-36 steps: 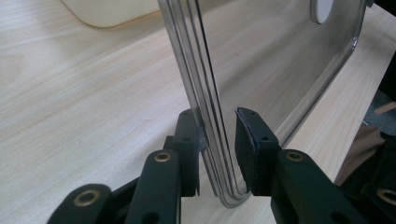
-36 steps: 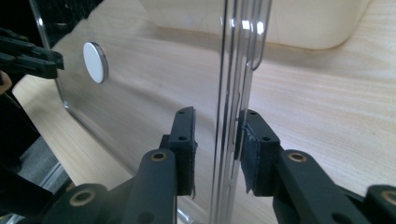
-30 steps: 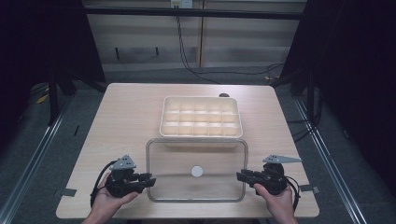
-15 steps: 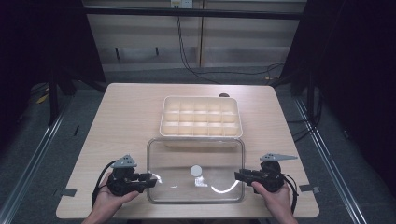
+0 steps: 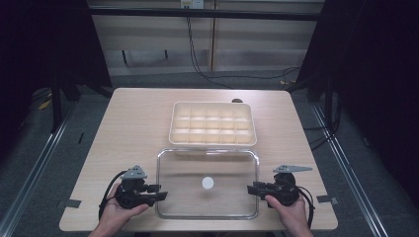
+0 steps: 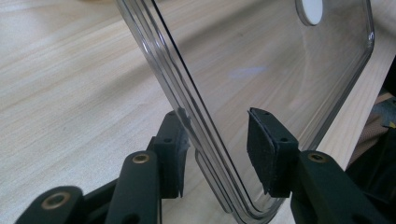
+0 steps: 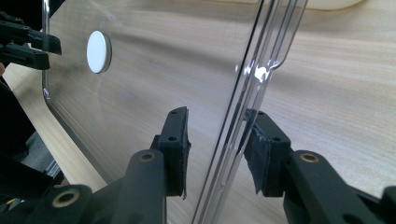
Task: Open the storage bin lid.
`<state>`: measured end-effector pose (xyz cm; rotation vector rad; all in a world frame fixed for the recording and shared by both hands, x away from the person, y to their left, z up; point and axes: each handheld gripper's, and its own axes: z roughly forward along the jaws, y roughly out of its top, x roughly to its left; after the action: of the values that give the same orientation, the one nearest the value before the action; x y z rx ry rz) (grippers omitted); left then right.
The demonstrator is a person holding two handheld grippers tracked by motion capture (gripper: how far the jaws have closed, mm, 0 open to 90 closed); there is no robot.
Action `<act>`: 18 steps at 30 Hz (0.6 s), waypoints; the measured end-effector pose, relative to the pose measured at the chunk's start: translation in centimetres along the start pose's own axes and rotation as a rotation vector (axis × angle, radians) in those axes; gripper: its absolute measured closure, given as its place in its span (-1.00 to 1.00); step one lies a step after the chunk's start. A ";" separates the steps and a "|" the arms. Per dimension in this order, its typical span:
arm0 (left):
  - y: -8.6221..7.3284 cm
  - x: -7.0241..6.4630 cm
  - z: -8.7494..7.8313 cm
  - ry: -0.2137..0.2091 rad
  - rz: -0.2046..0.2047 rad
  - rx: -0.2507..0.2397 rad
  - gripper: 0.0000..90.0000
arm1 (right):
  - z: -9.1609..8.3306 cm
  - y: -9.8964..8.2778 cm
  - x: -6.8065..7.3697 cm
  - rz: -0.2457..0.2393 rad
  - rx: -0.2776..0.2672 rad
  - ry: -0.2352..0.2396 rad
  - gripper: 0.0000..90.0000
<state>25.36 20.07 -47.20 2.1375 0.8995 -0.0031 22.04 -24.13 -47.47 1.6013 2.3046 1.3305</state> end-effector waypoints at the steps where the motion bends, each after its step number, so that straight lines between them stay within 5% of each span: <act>1: 0.0 0.1 0.1 -0.003 -0.005 0.002 0.29 | 0.0 0.0 0.0 0.002 -0.002 0.000 0.37; 18: 0.2 1.1 1.3 0.000 -0.034 0.068 0.18 | 1.5 -0.1 -0.9 0.031 0.059 -0.042 0.22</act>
<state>26.63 19.76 -48.26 2.1845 0.9479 -0.0514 23.11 -23.86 -48.84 1.6718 2.3255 1.2335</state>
